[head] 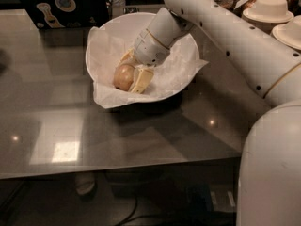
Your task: Pick apple from white bowl
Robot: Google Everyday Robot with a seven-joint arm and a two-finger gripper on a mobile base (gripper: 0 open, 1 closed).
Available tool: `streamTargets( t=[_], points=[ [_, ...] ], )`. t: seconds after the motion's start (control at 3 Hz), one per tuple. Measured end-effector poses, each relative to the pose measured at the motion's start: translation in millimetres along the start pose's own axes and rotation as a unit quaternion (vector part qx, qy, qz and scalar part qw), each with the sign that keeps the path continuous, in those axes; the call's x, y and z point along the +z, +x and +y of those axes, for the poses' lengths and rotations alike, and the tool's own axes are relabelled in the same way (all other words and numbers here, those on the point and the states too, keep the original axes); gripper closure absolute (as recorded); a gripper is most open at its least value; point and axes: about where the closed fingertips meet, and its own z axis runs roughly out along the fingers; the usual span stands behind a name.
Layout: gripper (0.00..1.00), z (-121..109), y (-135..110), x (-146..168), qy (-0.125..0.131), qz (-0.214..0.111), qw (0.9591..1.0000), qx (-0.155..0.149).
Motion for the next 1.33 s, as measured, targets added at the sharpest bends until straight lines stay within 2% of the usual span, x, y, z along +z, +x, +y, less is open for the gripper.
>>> streamTargets(
  t=[0.33, 0.67, 1.0, 1.33],
  points=[
    [0.83, 0, 0, 0, 0.000, 0.000, 1.0000, 0.000],
    [1.00, 1, 0, -6, 0.005, 0.001, 0.9999, 0.015],
    [1.00, 7, -7, -35, 0.038, 0.004, 0.9987, 0.032],
    [1.00, 16, -21, -70, 0.082, 0.000, 0.9961, 0.033]
  ],
)
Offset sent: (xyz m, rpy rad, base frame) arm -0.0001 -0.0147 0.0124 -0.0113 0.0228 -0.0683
